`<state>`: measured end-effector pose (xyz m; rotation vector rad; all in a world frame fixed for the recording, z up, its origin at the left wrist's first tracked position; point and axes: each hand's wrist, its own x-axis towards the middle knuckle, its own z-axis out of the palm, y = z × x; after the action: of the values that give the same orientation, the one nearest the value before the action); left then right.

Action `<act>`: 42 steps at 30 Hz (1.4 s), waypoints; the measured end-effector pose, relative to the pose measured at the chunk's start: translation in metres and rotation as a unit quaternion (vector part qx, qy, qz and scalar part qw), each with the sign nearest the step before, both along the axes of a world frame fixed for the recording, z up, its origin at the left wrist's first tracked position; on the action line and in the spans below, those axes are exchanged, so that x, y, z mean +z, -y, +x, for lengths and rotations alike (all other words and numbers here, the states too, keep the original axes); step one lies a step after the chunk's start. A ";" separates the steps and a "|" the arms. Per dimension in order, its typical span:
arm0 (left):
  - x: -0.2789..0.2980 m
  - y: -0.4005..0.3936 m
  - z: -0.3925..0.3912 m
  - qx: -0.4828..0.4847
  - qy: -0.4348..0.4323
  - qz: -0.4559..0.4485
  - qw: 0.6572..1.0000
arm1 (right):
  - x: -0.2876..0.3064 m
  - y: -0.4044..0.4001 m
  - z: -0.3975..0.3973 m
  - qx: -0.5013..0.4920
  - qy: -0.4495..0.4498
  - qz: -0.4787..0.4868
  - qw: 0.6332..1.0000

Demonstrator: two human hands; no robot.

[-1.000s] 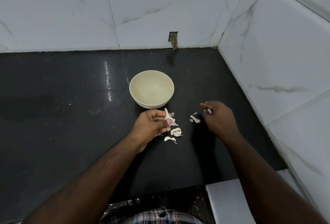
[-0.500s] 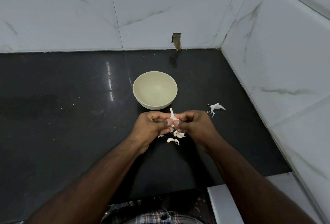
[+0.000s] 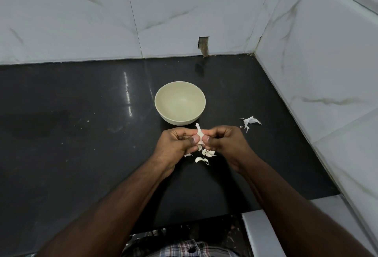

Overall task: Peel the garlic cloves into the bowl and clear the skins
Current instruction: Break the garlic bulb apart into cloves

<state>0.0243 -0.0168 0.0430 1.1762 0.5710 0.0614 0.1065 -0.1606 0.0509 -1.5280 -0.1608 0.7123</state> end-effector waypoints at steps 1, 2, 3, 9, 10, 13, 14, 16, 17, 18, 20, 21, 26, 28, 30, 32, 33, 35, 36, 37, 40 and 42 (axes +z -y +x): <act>0.000 0.001 0.000 0.000 0.000 -0.002 1.000 | 0.000 0.000 0.000 -0.001 -0.002 0.003 1.000; 0.000 0.001 0.000 0.000 0.000 -0.003 1.000 | 0.001 0.000 -0.001 -0.002 -0.005 0.007 1.000; 0.000 0.002 0.000 0.000 0.000 -0.003 1.000 | 0.001 0.000 -0.001 -0.004 -0.008 0.011 1.000; -0.001 0.003 -0.001 -0.009 0.010 -0.021 1.000 | -0.003 0.002 0.000 -0.015 -0.020 0.028 0.999; -0.001 0.004 0.000 -0.010 0.010 -0.021 1.000 | -0.004 0.003 0.000 -0.017 -0.017 0.031 0.999; 0.000 0.006 0.004 0.002 0.005 -0.012 1.000 | -0.004 0.003 0.003 -0.009 -0.008 0.029 0.999; -0.001 0.006 0.005 0.002 0.003 -0.013 1.000 | -0.002 0.004 0.004 -0.001 -0.008 0.024 1.000; -0.002 0.006 0.005 -0.004 0.000 -0.024 1.000 | -0.001 0.006 0.006 0.010 -0.021 0.010 1.000; -0.003 0.006 0.004 -0.008 0.000 -0.033 0.999 | 0.000 0.006 0.007 0.014 -0.030 0.005 0.999; -0.004 0.006 0.003 -0.012 -0.001 -0.042 0.999 | 0.000 0.007 0.007 0.022 -0.032 0.002 0.999; -0.005 0.007 0.002 -0.020 -0.001 -0.062 0.998 | -0.001 0.007 0.006 0.036 -0.003 -0.017 0.999; -0.005 0.007 0.002 -0.027 0.000 -0.068 0.997 | 0.000 0.007 0.006 0.037 0.017 -0.030 0.999; -0.003 0.003 0.004 -0.042 0.001 -0.052 0.998 | 0.001 0.005 0.002 0.026 0.046 -0.040 0.998; -0.003 0.002 0.005 -0.046 -0.005 -0.044 0.998 | 0.001 0.004 0.002 0.018 0.033 -0.043 0.998; -0.003 0.001 0.005 -0.044 -0.006 -0.048 0.998 | 0.001 0.004 0.003 0.012 0.020 -0.048 0.999; -0.005 0.000 0.005 -0.038 -0.006 -0.055 0.998 | 0.001 0.002 0.002 0.005 0.005 -0.050 0.999; -0.006 0.000 0.004 -0.037 -0.007 -0.057 0.998 | 0.001 0.001 0.002 -0.001 -0.005 -0.051 0.999; -0.007 0.001 0.004 -0.038 -0.012 -0.061 0.997 | 0.001 0.001 0.002 -0.009 -0.019 -0.057 0.998; -0.008 0.001 0.004 -0.037 -0.014 -0.063 0.997 | 0.001 0.001 0.002 -0.009 -0.022 -0.061 0.998; -0.009 0.001 0.003 -0.036 -0.015 -0.067 0.997 | 0.001 0.000 0.002 -0.008 -0.023 -0.063 0.998; -0.009 0.001 0.002 -0.037 -0.015 -0.076 0.996 | 0.000 0.001 0.003 -0.003 -0.028 -0.063 0.998; -0.010 0.002 0.003 -0.034 -0.019 -0.073 0.997 | 0.000 0.001 0.003 0.002 -0.024 -0.065 0.998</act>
<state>0.0273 -0.0192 0.0331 1.0553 0.5597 -0.0594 0.1099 -0.1620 0.0505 -1.6323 -0.0827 0.7734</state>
